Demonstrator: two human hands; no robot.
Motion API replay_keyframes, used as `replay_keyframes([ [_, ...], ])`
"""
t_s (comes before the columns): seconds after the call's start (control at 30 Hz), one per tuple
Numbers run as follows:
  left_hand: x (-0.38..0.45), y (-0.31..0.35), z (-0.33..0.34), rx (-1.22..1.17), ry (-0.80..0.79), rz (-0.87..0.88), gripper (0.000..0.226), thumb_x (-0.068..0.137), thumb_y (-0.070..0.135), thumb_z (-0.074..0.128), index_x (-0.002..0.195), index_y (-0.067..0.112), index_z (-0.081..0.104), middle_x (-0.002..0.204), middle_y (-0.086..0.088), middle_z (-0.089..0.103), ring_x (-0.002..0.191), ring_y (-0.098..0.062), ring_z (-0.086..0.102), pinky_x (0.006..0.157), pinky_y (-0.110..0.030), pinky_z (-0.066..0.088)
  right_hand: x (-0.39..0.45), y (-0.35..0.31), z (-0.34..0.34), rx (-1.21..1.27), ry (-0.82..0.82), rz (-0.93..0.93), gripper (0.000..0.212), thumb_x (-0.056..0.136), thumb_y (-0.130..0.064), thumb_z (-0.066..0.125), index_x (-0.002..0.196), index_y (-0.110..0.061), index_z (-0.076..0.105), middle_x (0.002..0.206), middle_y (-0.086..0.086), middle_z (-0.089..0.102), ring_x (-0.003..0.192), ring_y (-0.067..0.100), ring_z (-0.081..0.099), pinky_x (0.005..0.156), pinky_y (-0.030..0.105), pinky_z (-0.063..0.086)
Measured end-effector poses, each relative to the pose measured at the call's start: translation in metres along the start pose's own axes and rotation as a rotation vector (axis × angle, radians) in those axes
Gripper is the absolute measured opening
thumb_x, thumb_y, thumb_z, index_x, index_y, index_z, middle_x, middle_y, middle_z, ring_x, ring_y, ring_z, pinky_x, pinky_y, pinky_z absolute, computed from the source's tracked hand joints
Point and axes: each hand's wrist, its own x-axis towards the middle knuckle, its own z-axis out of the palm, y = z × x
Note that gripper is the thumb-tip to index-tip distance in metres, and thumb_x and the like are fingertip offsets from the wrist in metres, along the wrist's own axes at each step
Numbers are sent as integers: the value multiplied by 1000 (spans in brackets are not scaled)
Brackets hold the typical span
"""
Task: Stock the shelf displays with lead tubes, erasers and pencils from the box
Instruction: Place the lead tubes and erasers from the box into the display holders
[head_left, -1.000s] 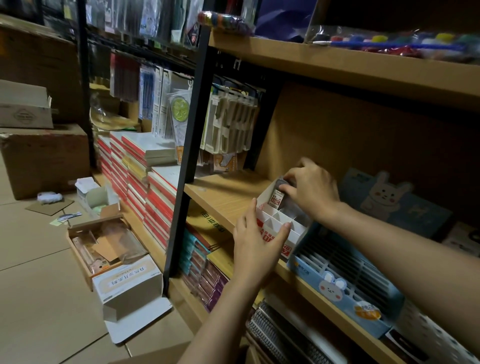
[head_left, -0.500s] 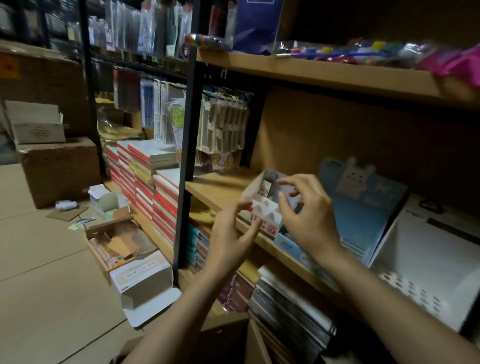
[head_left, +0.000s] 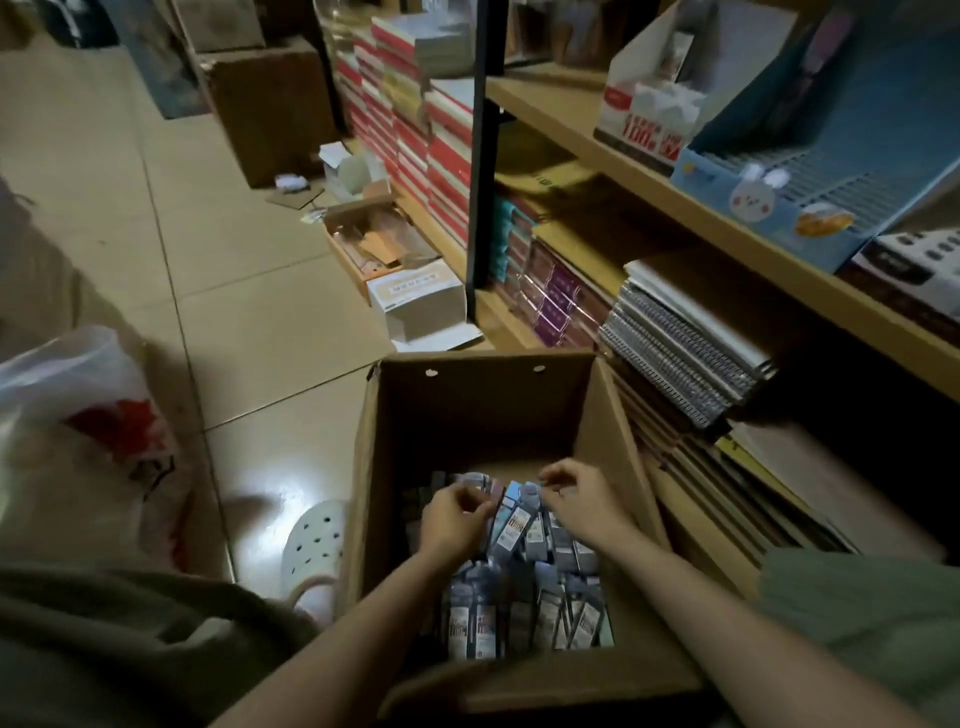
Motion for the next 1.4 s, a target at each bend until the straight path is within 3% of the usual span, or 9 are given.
replay_keyframes([
  [0.1,0,-35,17,-20,44,-164,7,90,16,67,96,14,65,101,-7,70,92,-18,65,87,-36,55,5,33,19,-54,-42,181,12,89,-11,68,96,-19,64,90,4,66,85,19,62,76,32,52],
  [0.23,13,-46,33,-49,98,-217,33,88,17,69,120,14,60,115,-6,65,94,-15,65,76,-28,57,18,51,34,-159,-65,291,34,88,-21,71,120,-16,60,88,6,65,72,14,57,62,24,46],
  [0.37,41,-45,43,2,212,-145,38,86,16,71,122,13,59,124,-7,58,110,-20,59,96,-35,50,42,57,48,-344,-76,230,66,81,-38,77,138,-20,49,133,9,53,121,25,51,99,35,45],
  [0.53,68,-53,51,18,236,-92,44,80,17,77,120,13,58,121,-4,55,110,-20,55,97,-37,48,60,61,64,-556,-82,207,83,70,-53,80,141,-30,42,144,4,36,130,27,40,106,39,40],
  [0.8,76,-65,51,-24,214,-109,49,76,-5,72,119,11,55,112,-6,59,101,-22,60,88,-36,53,61,71,72,-319,-3,248,64,69,-24,87,116,-22,45,126,-1,49,116,20,49,93,35,46],
  [0.93,71,-65,44,-146,179,-155,48,80,-7,68,122,14,53,107,-1,64,101,-17,62,80,-24,50,55,73,65,-27,13,270,31,89,-11,68,105,-25,46,93,0,62,70,15,58,64,33,50],
  [1.07,68,-53,39,-200,154,-86,29,89,16,67,118,16,61,106,3,66,96,-10,62,87,-26,52,59,67,51,157,86,236,23,92,-4,62,101,-24,55,98,5,67,82,24,67,82,49,57],
  [1.23,64,-34,40,-368,-261,36,27,97,19,56,124,15,59,110,1,67,101,-12,64,86,-23,53,67,46,42,180,-28,116,31,88,-7,68,94,-36,57,98,0,67,86,26,69,75,43,59],
  [1.4,68,-38,38,-502,-86,-100,19,100,5,46,114,13,56,102,-11,66,79,-15,65,68,-25,55,84,42,43,39,-2,35,24,86,-20,72,106,-28,62,100,-4,65,88,8,64,81,25,55],
])
